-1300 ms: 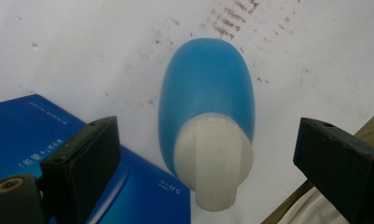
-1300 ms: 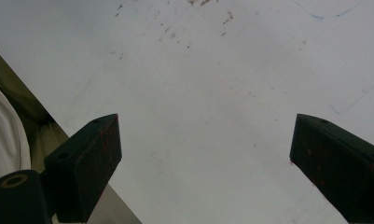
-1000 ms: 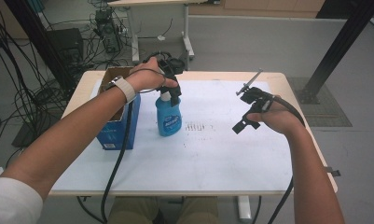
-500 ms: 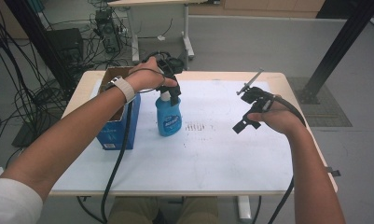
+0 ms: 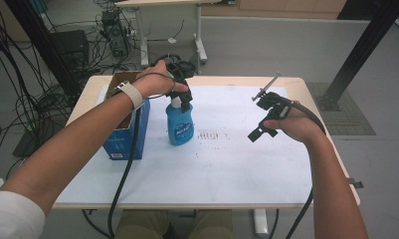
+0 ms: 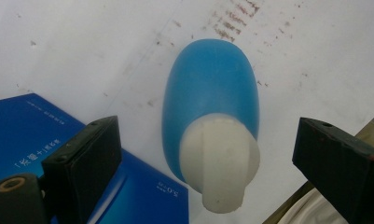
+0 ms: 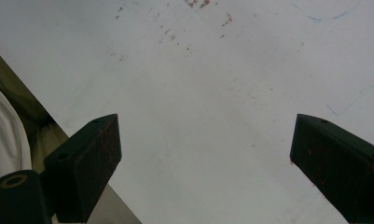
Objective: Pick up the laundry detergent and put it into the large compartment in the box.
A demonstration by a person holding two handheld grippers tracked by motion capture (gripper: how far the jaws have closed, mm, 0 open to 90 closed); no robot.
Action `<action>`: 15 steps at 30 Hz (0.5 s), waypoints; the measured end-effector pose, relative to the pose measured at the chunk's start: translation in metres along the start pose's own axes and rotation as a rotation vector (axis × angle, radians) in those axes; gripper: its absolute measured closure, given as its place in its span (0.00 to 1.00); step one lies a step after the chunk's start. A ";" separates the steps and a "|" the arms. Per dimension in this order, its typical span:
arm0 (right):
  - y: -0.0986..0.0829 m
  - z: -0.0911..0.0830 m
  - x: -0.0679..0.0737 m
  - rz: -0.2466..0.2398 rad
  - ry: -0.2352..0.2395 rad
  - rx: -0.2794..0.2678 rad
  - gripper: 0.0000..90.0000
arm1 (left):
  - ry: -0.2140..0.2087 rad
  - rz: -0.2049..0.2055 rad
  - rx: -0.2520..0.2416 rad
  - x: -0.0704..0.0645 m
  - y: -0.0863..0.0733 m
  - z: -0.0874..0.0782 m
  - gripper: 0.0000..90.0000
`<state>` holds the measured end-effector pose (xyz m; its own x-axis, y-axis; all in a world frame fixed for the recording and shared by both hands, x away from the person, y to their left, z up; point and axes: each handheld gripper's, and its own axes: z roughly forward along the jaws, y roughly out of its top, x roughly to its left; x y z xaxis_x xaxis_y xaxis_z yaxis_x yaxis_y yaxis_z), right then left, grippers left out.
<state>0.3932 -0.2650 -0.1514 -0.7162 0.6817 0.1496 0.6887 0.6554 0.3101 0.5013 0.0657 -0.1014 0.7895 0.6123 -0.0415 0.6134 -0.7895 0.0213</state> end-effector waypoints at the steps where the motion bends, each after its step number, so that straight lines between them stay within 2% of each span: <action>1: 0.000 0.000 0.000 -0.005 -0.001 0.000 0.09 | 0.002 0.000 0.003 -0.001 0.001 0.000 0.09; 15: -0.001 0.001 -0.002 0.002 0.001 -0.002 0.09 | 0.001 -0.003 -0.001 0.001 0.001 0.001 0.09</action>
<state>0.3938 -0.2669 -0.1526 -0.7149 0.6827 0.1511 0.6898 0.6533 0.3120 0.5030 0.0658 -0.1025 0.7880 0.6144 -0.0408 0.6154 -0.7879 0.0219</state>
